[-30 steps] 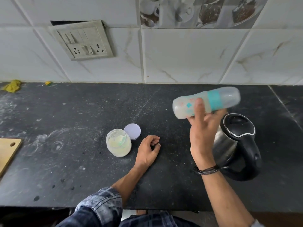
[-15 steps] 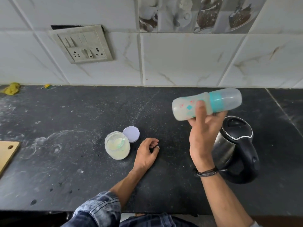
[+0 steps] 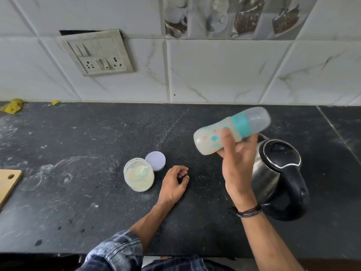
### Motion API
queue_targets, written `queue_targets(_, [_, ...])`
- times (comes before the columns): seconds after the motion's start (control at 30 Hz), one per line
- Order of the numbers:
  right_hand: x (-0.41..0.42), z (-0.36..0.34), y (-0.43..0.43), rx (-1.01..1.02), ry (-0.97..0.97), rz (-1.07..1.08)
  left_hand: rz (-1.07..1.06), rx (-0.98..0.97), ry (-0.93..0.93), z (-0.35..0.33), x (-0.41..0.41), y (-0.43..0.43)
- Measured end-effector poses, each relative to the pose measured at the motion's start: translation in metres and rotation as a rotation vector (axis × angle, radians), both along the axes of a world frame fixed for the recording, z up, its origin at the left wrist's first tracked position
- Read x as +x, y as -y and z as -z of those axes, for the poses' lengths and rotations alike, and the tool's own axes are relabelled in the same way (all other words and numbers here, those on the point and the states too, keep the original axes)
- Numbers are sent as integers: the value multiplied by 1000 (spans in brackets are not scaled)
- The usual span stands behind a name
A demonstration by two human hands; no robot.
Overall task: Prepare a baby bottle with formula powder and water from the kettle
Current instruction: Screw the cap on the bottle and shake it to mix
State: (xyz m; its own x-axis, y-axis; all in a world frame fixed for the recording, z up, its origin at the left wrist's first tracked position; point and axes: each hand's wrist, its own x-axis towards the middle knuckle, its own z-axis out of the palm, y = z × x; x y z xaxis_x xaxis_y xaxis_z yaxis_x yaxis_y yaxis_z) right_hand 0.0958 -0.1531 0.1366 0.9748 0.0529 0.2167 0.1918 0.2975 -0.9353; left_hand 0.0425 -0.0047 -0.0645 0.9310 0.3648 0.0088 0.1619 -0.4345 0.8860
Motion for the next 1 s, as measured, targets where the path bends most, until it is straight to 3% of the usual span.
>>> queue_targets(0.17, [7,0,1,-139,-34,-123,-1,27,-9,-2,1,1])
queue_targets(0.3, [1,-1,1,15,-13,28,-7,26,2,-3,3,0])
queue_targets(0.43, [3,6,-1,-116,-60,-123,5,31,-12,-3,0,3])
queue_targets(0.57, [-1,2,-2,-3,-12,-11,2,28,2,-3,0,0])
queue_targets(0.7, [3,4,0,-193,-32,-156,1,52,-10,-2,-2,1])
queue_targets(0.83, [-1,-1,3,-32,-12,-11,16,44,-6,-3,1,0])
queue_targets(1.0, [4,-4,6,-176,-18,-144,6,50,-2,-2,-2,2])
